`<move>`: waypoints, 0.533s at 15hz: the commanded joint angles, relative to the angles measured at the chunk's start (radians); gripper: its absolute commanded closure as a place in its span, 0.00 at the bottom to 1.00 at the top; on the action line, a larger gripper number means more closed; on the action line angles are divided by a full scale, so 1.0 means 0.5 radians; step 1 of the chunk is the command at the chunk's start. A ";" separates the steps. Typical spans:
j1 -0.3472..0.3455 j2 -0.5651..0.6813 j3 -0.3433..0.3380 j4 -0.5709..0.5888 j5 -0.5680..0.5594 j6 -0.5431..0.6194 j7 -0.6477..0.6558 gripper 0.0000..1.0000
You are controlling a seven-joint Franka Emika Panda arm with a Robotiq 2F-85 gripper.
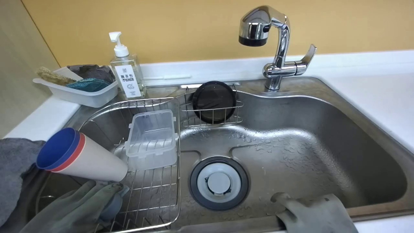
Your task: Open the tap
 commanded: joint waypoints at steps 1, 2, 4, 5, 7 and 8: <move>0.000 0.294 0.120 0.197 -0.098 0.210 0.246 0.00; 0.014 0.147 0.050 0.068 -0.030 0.158 0.086 0.00; 0.026 0.260 0.089 0.121 -0.050 0.231 0.151 0.00; 0.028 0.288 0.093 0.139 -0.050 0.238 0.158 0.00; 0.026 0.297 0.090 0.153 -0.050 0.239 0.159 0.00; 0.026 0.318 0.099 0.154 -0.069 0.285 0.183 0.00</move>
